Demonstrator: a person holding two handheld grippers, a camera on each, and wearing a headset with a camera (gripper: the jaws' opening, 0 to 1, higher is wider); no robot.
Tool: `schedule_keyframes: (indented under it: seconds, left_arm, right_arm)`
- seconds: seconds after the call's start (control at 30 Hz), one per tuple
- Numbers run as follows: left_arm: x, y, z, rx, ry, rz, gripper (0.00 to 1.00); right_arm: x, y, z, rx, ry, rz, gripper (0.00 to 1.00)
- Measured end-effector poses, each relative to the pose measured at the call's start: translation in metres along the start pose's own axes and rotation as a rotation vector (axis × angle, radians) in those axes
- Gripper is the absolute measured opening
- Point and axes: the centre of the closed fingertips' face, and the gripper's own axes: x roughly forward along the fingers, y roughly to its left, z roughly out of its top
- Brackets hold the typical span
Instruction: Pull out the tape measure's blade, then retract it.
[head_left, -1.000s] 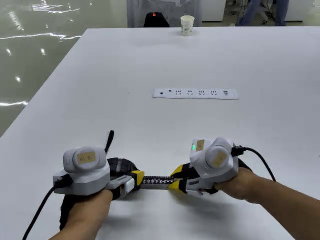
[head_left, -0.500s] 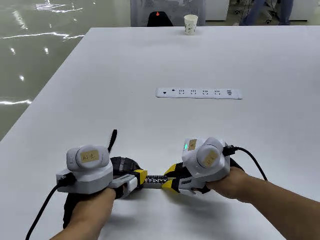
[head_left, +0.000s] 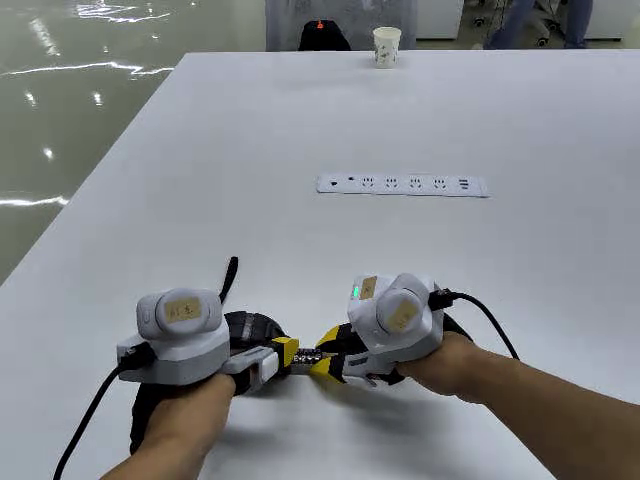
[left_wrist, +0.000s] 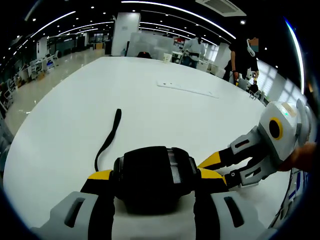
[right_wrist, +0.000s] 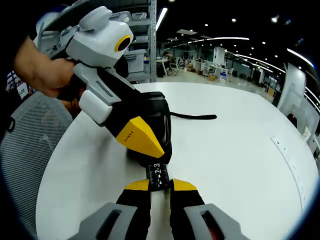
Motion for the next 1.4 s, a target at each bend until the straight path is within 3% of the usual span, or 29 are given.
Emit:
schedule_keyframes:
  seconds: [0.47, 1.4]
  left_arm:
    - [0.000, 0.000, 0.001, -0.002, 0.002, -0.011, 0.60]
    - [0.000, -0.003, 0.002, -0.004, -0.001, -0.023, 0.63]
  right_arm:
    - [0.014, 0.003, 0.013, -0.019, -0.001, 0.007, 0.11]
    - [0.011, 0.002, 0.010, -0.049, 0.031, -0.028, 0.12]
